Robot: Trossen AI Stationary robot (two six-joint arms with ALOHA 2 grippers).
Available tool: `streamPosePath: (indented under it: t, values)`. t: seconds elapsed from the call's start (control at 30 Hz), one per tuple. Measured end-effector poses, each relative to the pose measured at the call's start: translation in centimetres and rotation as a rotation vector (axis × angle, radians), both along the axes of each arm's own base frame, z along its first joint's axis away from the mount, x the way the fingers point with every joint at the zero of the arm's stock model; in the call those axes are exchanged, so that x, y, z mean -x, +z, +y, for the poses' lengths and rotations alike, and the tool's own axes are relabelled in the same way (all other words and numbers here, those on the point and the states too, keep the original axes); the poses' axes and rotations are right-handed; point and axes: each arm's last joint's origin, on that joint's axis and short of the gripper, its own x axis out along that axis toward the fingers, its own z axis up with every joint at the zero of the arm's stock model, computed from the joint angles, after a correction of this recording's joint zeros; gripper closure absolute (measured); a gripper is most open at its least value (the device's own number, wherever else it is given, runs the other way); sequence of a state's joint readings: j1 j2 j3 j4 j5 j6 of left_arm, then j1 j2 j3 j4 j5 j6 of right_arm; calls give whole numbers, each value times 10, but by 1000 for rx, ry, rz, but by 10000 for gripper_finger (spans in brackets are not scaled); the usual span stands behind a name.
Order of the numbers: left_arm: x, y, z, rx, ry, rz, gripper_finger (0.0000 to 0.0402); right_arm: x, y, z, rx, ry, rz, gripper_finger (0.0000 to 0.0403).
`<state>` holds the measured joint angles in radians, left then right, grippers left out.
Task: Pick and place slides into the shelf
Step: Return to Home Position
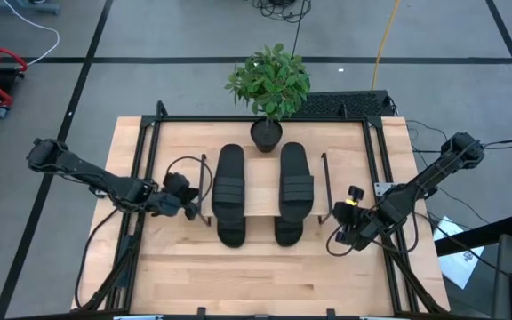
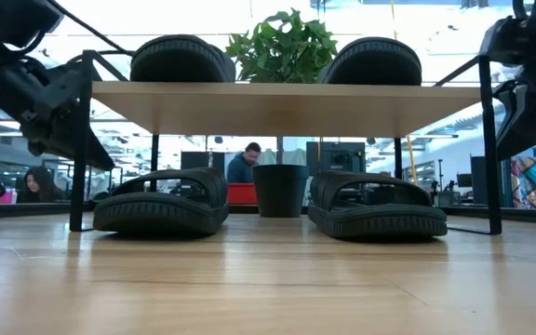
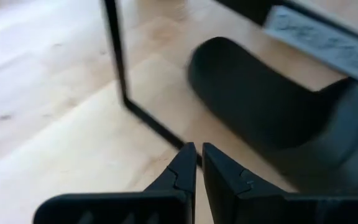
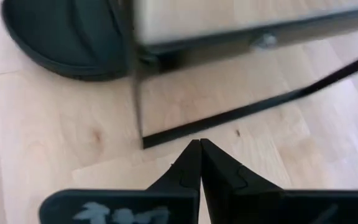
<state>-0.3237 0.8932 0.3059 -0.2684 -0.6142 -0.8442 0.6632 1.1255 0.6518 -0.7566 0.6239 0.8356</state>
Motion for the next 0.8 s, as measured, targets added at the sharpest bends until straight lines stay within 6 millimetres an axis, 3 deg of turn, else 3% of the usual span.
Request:
streamPosePath:
  t: [0.3,0.47,0.8]
  values:
    - [12,3,7,-201,99,145,378,27,4,-13,2,-70,166,403]
    - [13,20,3,-288,43,123,397,38,23,-14,-68,21,63,403]
    - [13,86,-12,-579,-57,-63,400,54,67,-29,-49,163,-321,403]
